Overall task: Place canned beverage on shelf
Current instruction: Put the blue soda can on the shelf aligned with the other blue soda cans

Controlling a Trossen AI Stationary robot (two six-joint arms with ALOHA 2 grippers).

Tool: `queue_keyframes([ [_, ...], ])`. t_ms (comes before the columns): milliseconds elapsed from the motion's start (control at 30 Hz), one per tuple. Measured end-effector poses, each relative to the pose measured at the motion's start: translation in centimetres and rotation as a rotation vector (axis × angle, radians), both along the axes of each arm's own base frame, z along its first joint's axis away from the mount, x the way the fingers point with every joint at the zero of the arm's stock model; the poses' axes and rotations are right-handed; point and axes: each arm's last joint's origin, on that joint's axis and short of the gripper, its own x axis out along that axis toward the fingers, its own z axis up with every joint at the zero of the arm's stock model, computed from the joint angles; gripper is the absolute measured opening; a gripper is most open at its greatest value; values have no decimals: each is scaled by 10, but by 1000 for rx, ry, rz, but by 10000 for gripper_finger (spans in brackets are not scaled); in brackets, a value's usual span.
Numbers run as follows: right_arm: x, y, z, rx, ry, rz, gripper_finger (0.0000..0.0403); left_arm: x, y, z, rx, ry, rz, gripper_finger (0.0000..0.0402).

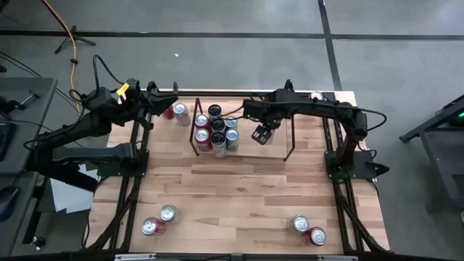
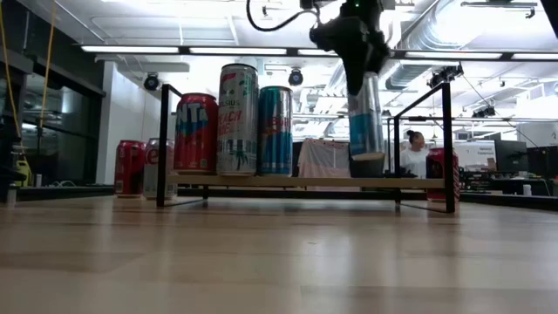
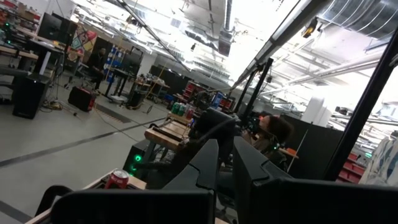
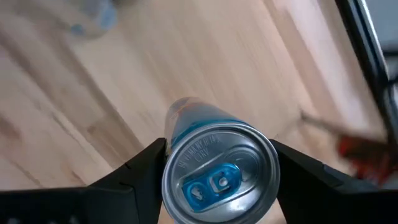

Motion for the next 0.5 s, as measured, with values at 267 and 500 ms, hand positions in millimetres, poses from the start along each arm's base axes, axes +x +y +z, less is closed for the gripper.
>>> queue_keyframes([
  [267,16,-20,-12,7,-111,349,229,0,0,0,-6,-2,-2,3],
  [500,20,-31,-21,30,-91,523,230,0,0,0,-23,-9,-7,3],
])
